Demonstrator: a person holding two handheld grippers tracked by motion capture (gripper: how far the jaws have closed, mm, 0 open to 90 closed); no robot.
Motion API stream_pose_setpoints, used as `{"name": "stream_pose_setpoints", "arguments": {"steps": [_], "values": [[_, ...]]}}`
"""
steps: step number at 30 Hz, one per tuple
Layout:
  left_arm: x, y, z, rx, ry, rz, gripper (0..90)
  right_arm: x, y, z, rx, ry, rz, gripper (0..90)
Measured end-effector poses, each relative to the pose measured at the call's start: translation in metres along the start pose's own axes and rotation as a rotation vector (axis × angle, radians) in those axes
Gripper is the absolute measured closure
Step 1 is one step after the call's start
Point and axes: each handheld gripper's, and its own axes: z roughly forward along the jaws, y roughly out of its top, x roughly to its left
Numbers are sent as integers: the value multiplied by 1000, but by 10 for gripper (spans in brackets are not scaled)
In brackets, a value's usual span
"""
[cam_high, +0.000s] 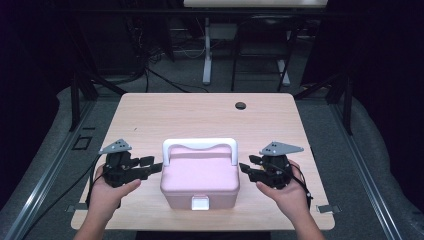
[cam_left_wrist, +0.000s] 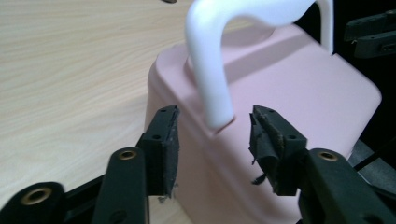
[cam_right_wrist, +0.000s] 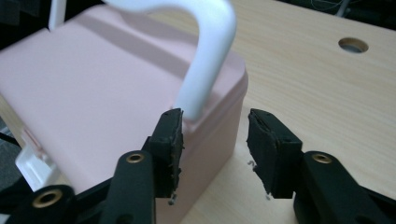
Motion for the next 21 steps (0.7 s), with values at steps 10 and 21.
{"name": "stream_pose_setpoints", "arguments": {"steps": [10,21], "values": [[-6,35,4,5,26,56,459,3,47,2,-34,23,-7,505],[-1,27,15,7,23,42,441,-3,36,15,-49,44,27,502]]}}
